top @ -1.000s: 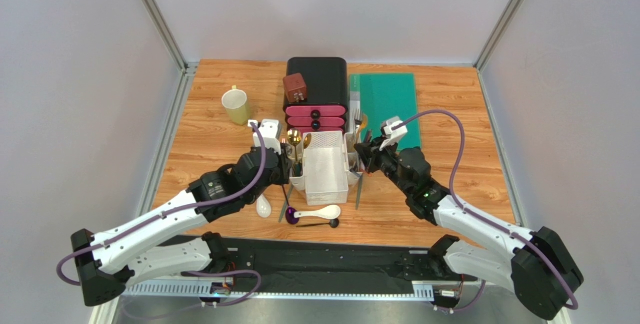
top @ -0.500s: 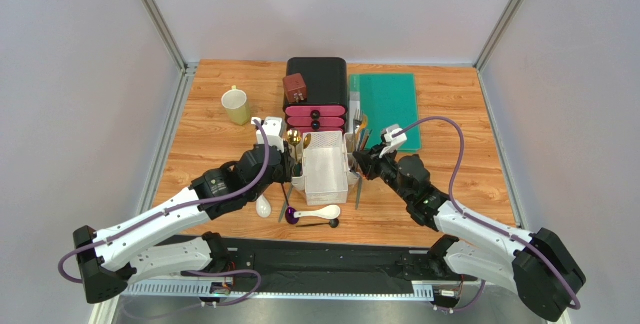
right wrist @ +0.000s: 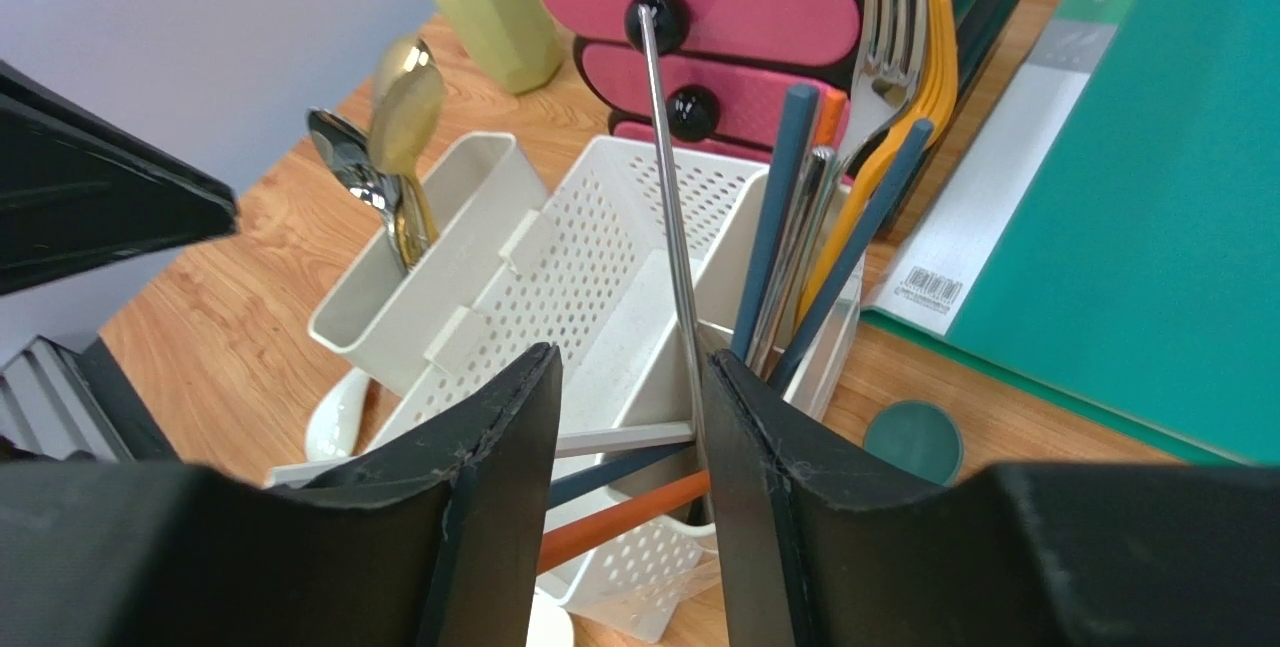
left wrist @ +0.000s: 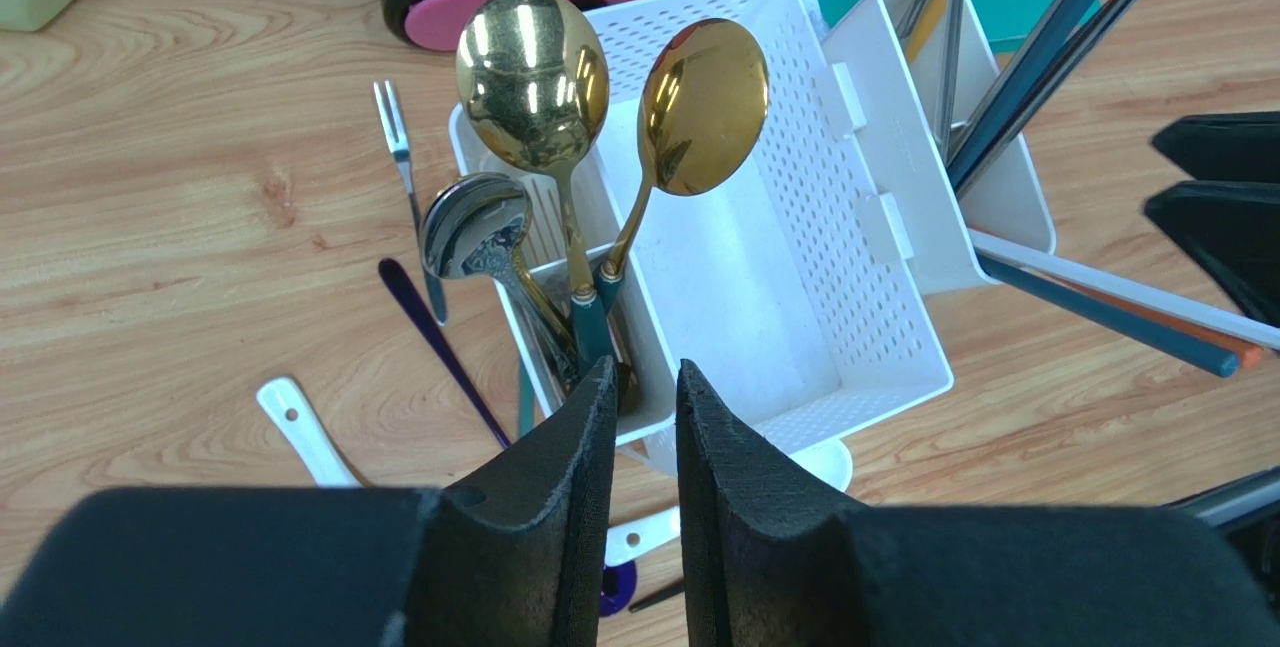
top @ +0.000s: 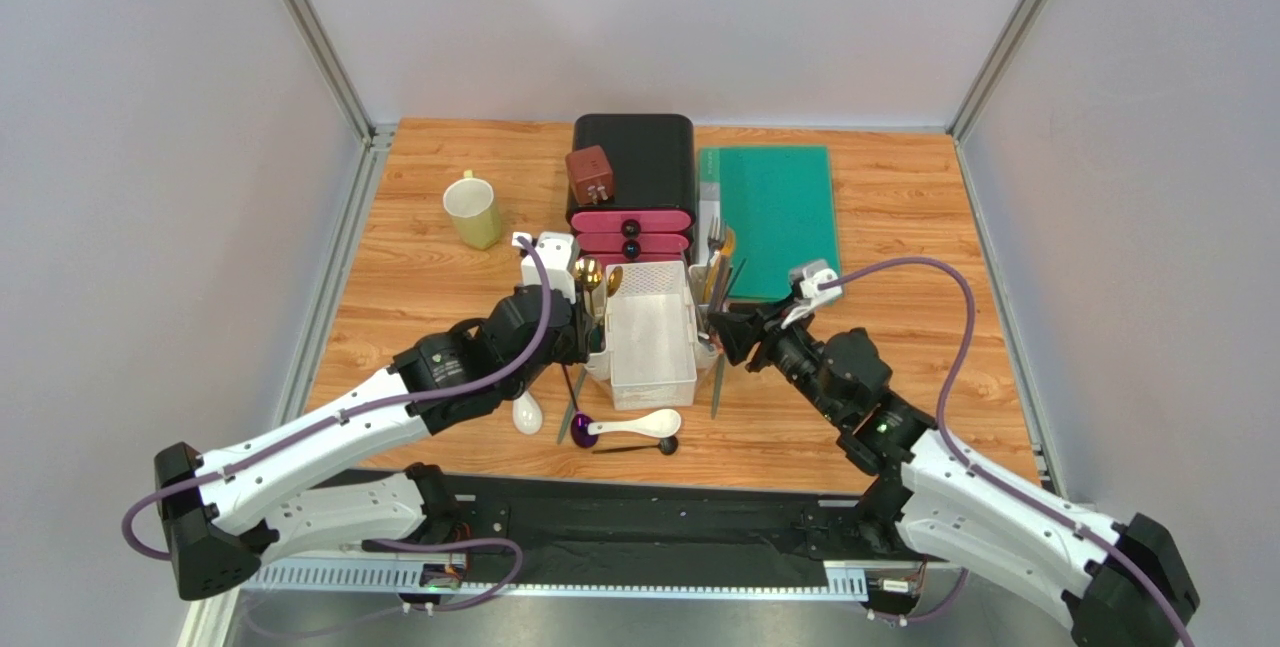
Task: Sort the eating utensils into containers
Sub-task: Place the chopstick in the storage box, then pick up the fork at the center of the board.
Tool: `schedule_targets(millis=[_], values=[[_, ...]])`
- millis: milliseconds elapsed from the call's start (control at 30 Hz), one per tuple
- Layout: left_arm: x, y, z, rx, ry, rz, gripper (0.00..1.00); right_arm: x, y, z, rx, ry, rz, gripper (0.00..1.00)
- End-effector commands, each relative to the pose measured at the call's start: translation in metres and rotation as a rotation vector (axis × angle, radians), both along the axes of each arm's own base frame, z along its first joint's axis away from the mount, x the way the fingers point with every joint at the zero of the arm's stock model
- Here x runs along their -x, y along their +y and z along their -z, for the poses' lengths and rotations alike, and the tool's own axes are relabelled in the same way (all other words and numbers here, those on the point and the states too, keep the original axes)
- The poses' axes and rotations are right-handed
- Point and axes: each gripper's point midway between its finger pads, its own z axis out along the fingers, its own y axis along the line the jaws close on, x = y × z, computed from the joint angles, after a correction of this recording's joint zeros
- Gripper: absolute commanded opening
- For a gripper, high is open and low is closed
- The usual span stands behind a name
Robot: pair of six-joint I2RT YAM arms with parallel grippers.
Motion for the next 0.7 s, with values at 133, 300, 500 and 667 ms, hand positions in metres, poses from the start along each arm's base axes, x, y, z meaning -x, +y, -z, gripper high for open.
schedule_targets(millis=[133, 300, 500, 667], values=[[-0.008, -0.005, -0.022, 0.051, -0.047, -0.016, 0.27, 0.011, -0.029, -0.028, -0.020, -0.008, 0.084, 0.46], [-0.014, -0.023, -0.043, 0.087, -0.098, 0.046, 0.32, 0.015, -0.043, -0.038, -0.023, -0.007, 0.129, 0.48], [-0.032, -0.072, -0.066, 0.049, -0.131, 0.171, 0.39, 0.018, -0.057, -0.045, -0.009, -0.003, 0.173, 0.48], [-0.060, -0.097, -0.074, 0.012, -0.188, 0.177, 0.56, 0.018, -0.068, -0.049, 0.006, -0.005, 0.214, 0.48]])
